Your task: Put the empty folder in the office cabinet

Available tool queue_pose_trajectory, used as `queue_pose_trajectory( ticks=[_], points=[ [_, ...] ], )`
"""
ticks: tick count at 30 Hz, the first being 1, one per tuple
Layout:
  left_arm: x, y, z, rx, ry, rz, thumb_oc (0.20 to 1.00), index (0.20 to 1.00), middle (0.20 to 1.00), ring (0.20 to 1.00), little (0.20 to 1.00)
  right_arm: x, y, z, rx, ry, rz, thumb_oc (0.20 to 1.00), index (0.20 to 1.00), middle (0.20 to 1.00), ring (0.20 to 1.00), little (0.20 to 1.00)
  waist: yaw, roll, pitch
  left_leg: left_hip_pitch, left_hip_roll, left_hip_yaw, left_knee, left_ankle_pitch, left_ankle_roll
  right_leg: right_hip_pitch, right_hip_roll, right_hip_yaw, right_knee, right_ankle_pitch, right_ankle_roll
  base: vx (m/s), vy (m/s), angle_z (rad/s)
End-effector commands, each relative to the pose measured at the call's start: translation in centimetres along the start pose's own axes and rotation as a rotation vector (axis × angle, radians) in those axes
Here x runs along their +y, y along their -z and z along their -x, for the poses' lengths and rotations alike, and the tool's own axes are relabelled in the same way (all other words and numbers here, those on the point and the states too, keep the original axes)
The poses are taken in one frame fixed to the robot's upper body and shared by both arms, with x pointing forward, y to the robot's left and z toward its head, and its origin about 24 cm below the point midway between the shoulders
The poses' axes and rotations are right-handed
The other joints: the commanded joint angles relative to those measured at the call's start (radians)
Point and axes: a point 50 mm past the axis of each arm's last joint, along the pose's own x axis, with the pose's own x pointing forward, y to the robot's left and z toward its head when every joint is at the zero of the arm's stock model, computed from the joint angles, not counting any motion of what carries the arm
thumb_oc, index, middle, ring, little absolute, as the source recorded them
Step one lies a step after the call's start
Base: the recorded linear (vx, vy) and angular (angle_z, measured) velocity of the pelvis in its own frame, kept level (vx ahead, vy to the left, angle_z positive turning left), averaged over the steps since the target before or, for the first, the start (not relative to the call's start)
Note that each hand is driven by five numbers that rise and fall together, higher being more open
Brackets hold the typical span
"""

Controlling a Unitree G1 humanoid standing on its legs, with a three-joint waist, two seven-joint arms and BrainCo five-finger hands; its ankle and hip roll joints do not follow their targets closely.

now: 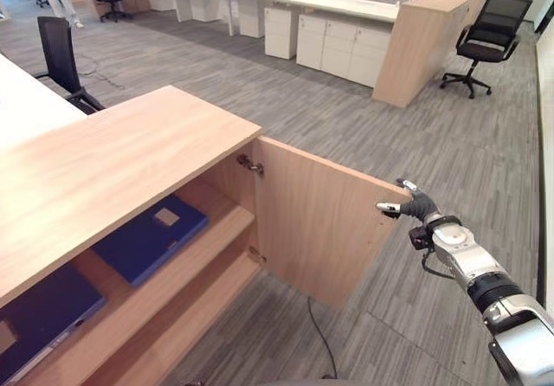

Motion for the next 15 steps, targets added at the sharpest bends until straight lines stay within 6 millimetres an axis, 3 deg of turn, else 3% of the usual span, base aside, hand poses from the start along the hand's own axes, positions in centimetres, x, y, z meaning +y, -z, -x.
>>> queue_pose_trajectory(
  ticks=[1,5,7,8,11,15],
  points=[
    [-0.5,-2.4,-0.1,-0.043,0.025,-0.041,1.000,1.000,1.000,1.000,1.000,12.5,-3.1,-0.2,-0.142,-0.511,-0.254,1.000,1.000,1.000,1.000,1.000,0.079,-0.029,0.009,-0.015,-0.033,-0.086,0.012,-0.078,-0.018,-0.015,0.024,-0.043,0.007,-0.056,-0.029,0.00,0.018,-0.16],
    [-0.8,-3.3,-0.1,-0.070,0.032,-0.053,1.000,1.000,1.000,1.000,1.000,16.0,-4.6,1.6,-0.210,-0.694,-0.417,1.000,1.000,1.000,1.000,1.000,0.080,-0.029,0.007,-0.012,-0.033,-0.083,0.013,-0.080,-0.018,-0.014,0.022,-0.042,0.007,-0.056,-0.028,0.00,0.012,-0.14],
    [-0.9,-3.5,0.0,-0.077,0.034,-0.054,1.000,1.000,1.000,1.000,1.000,16.6,-5.0,2.1,-0.227,-0.727,-0.458,1.000,1.000,1.000,1.000,1.000,0.080,-0.030,0.006,-0.011,-0.032,-0.083,0.013,-0.080,-0.018,-0.013,0.021,-0.042,0.007,-0.055,-0.028,0.01,0.007,-0.20],
    [-1.1,-3.8,0.0,-0.083,0.039,-0.058,1.000,1.000,1.000,1.000,1.000,18.3,-5.5,3.0,-0.234,-0.815,-0.518,1.000,1.000,1.000,1.000,1.000,0.082,-0.031,0.005,-0.011,-0.032,-0.083,0.013,-0.081,-0.018,-0.013,0.019,-0.041,0.007,-0.054,-0.029,0.01,0.008,-0.11],
    [-1.5,-4.1,0.0,-0.093,0.052,-0.075,1.000,1.000,1.000,1.000,1.000,19.9,-6.4,4.5,-0.258,-0.936,-0.582,1.000,1.000,1.000,1.000,1.000,0.083,-0.030,0.002,-0.012,-0.031,-0.086,0.014,-0.081,-0.018,-0.014,0.017,-0.043,0.007,-0.053,-0.029,0.00,0.008,0.08],
    [-1.9,-4.6,0.0,-0.111,0.059,-0.082,1.000,1.000,1.000,1.000,1.000,20.3,-6.7,4.9,-0.274,-0.945,-0.668,1.000,1.000,1.000,1.000,1.000,0.084,-0.029,0.000,-0.013,-0.032,-0.088,0.015,-0.082,-0.017,-0.015,0.015,-0.045,0.007,-0.050,-0.029,0.00,0.003,0.15]
  ],
)
